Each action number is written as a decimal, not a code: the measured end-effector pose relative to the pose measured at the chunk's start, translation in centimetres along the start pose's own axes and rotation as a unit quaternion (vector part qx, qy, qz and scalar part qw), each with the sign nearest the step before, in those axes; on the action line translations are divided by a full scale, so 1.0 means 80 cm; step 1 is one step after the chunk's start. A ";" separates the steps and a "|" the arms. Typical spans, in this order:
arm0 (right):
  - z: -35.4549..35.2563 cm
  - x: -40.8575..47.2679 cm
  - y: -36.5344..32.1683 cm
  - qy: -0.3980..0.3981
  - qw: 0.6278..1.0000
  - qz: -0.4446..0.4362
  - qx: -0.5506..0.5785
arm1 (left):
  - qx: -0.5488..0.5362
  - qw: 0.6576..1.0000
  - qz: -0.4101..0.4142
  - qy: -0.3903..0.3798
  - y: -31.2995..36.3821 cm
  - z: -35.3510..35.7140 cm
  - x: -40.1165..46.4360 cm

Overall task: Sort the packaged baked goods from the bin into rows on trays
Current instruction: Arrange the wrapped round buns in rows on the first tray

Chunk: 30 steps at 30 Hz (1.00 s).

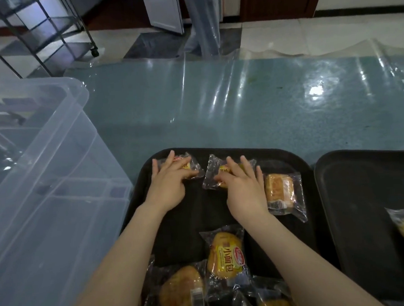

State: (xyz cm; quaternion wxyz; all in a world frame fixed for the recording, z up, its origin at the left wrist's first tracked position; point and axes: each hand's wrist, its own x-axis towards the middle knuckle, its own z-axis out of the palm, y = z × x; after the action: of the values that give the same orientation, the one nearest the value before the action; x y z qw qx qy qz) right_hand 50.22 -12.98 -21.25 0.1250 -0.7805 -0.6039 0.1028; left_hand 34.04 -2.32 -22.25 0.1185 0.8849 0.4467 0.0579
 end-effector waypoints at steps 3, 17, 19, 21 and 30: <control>0.008 -0.012 0.000 0.027 1.000 -0.005 -0.002 | 0.012 0.997 -0.012 0.076 0.004 -0.003 -0.008; 0.032 -0.010 0.012 -0.014 1.000 -0.023 0.004 | 0.008 0.994 -0.108 -0.023 0.020 0.021 -0.016; 0.030 -0.011 0.013 -0.018 0.999 -0.031 0.006 | 0.028 0.993 -0.101 -0.052 0.024 0.017 -0.017; 0.029 -0.012 0.014 -0.018 0.999 -0.034 0.010 | 0.038 0.991 -0.108 -0.076 0.029 0.013 -0.014; 0.029 -0.011 0.020 -0.021 0.997 -0.068 0.018 | -0.029 0.982 -0.141 -0.124 0.025 0.009 -0.013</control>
State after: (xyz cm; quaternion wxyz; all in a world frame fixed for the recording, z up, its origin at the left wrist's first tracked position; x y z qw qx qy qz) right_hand 50.76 -14.02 -23.99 0.1324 -0.7327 -0.6564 0.1214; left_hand 35.15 -4.45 -22.45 0.2058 0.8097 0.5466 -0.0566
